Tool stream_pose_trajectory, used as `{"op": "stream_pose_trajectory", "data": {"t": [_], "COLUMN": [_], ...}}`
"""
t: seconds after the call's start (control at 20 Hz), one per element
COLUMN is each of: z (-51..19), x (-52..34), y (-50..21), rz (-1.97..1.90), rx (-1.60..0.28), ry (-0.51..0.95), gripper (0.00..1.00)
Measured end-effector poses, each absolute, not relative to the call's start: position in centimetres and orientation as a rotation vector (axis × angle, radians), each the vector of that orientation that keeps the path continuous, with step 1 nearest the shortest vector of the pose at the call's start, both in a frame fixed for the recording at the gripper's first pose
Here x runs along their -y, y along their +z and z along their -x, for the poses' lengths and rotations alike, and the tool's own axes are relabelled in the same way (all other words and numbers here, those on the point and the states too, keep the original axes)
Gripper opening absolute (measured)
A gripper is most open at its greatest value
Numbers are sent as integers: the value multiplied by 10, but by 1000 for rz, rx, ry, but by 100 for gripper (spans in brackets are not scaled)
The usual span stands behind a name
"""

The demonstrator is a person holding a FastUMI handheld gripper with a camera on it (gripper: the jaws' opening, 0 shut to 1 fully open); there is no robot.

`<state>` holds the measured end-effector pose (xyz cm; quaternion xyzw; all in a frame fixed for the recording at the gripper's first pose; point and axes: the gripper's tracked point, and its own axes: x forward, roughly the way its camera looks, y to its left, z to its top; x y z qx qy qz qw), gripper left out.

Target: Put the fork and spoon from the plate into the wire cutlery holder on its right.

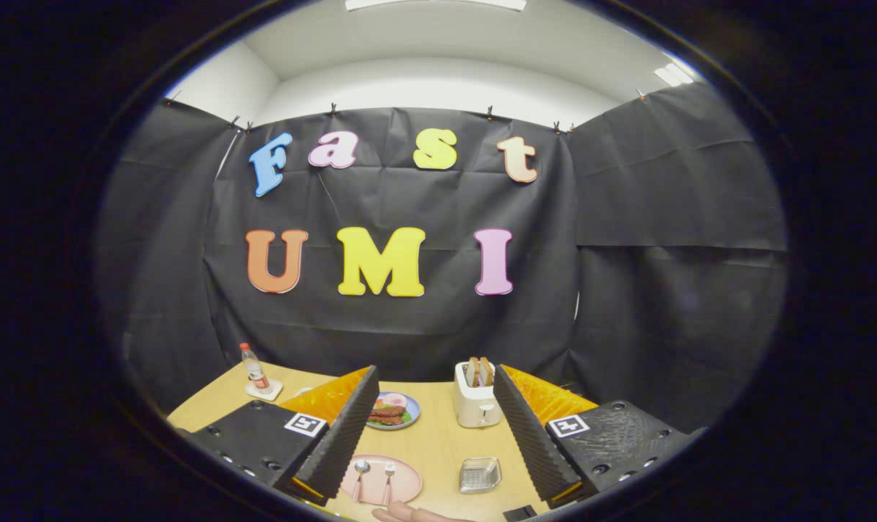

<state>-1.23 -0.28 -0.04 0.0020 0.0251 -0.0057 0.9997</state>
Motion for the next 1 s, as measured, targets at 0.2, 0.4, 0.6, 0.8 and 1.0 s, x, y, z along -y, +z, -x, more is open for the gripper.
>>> {"op": "stream_pose_trajectory", "data": {"t": [0.2, 0.4, 0.6, 0.8, 1.0], "z": [11, 9, -2, -15, -25], "x": [8, 3, -12, -26, -38], "y": [-6, -29, -69, -117, -179], "rz": [7, 25, 41, 51, 67], "rx": [-57, -107, -197, -288, -402], "ry": [-16, -7, 18, 28, 34], "gripper": [95, 95, 95, 95, 96]}}
